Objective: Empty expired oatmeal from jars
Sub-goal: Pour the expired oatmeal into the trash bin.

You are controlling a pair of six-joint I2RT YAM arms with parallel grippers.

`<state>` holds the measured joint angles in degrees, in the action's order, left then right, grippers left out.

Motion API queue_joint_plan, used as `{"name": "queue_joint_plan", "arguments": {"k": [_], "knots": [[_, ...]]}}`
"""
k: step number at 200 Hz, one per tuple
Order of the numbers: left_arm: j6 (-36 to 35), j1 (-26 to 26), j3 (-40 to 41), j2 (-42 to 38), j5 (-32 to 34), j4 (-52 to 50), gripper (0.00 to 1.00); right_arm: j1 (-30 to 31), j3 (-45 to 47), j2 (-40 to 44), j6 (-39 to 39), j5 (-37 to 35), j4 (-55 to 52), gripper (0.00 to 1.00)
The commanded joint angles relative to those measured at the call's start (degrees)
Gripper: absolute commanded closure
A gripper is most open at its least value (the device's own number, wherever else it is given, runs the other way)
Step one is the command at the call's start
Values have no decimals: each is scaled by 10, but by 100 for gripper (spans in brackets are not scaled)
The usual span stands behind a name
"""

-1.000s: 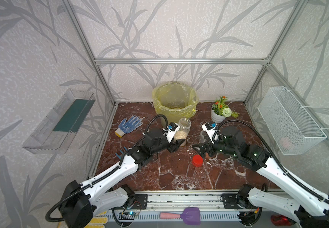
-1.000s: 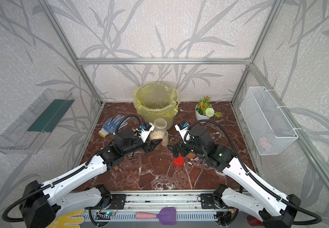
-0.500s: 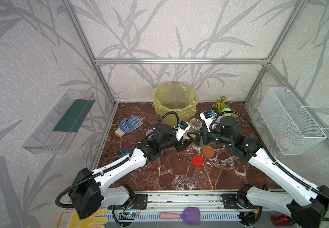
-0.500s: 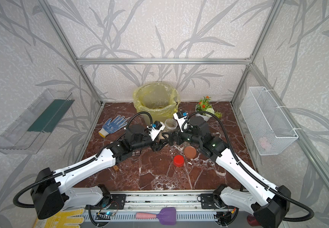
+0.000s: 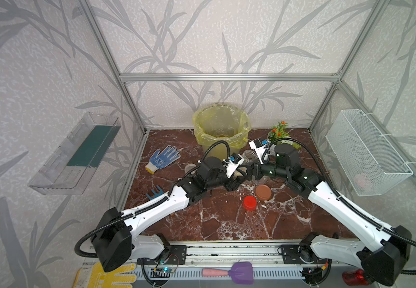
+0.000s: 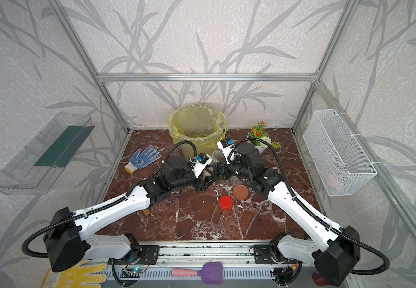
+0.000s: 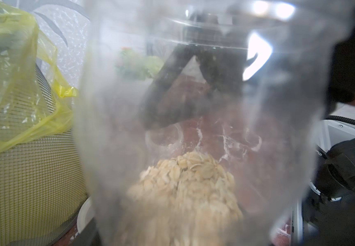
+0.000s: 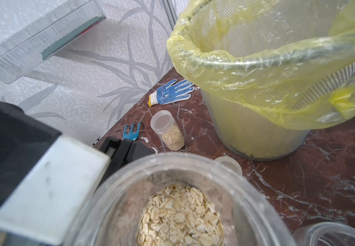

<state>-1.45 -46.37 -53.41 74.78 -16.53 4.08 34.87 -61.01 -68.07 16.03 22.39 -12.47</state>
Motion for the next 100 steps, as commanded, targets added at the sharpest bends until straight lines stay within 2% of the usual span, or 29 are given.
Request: {"name": "queue_joint_plan", "arguments": {"k": [1,56,100], "knots": [[-24,-12,-25,2,-25,25,100,2,-17,-7,8,14,16,21],[-29,-12,-32,10,-21,22,98,0,-8,-14,16,3,37,55],[-40,-12,-51,17,-18,-7,73,0,-14,-13,18,-21,43,66]]}}
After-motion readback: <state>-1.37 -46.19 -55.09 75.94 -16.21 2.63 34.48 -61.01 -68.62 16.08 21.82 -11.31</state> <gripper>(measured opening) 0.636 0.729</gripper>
